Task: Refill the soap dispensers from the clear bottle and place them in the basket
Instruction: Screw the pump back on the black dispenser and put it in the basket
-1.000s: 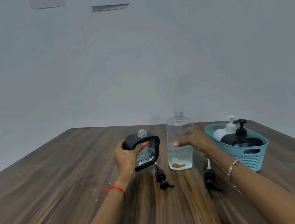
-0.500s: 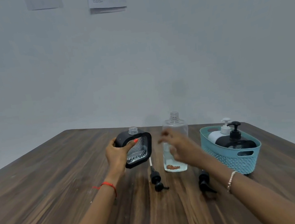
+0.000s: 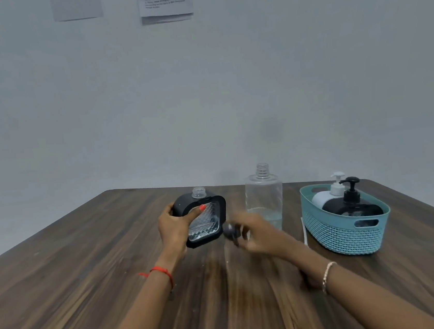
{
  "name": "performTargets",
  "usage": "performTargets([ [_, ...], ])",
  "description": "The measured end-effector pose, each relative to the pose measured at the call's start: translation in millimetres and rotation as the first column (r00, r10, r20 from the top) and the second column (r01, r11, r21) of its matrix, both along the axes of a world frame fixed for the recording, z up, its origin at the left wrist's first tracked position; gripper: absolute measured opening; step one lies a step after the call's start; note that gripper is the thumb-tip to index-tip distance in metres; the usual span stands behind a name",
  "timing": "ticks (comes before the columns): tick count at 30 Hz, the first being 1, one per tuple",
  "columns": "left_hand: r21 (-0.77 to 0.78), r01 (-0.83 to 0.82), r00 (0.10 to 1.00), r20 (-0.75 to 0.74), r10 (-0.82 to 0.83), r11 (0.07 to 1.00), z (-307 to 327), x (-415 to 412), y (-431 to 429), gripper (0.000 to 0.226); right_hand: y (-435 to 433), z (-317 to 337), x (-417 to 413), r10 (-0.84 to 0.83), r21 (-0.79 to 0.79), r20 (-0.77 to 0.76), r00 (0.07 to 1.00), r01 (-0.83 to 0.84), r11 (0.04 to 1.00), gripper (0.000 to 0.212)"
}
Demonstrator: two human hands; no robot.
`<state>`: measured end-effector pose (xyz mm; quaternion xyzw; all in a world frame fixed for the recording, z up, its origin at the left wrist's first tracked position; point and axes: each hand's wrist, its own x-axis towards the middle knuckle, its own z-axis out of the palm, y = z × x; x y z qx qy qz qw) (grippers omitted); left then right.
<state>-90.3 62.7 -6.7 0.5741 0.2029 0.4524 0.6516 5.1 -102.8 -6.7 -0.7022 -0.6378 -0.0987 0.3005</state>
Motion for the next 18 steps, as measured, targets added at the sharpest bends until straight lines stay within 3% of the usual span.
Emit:
performTargets([
  [3,0.004,0.022,1.0,-0.014,-0.022,1.0,1.0,-0.1,-1.8,0.044,-4.7,48.5,-9.8,-0.012,0.343,-0.414,0.91,0.169,0.924,0.018],
  [7,0.013,0.094,0.995,-0.02,-0.094,0.995,5.0,-0.6,-10.3,0.048,-7.6,111.0,-15.3,0.204,0.608,-0.56,0.803,0.231,0.76,0.005],
  [13,0.032,0.202,0.979,-0.012,-0.201,0.979,12.1,-3.2,-23.8,0.042,-1.3,130.5,-12.6,0.178,0.567,-0.547,0.818,0.206,0.798,0.005],
  [18,0.038,0.276,0.961,-0.023,-0.276,0.96,12.6,-6.4,-27.0,0.05,-0.1,123.3,-15.8,0.065,0.418,-0.516,0.854,0.184,0.89,0.003],
])
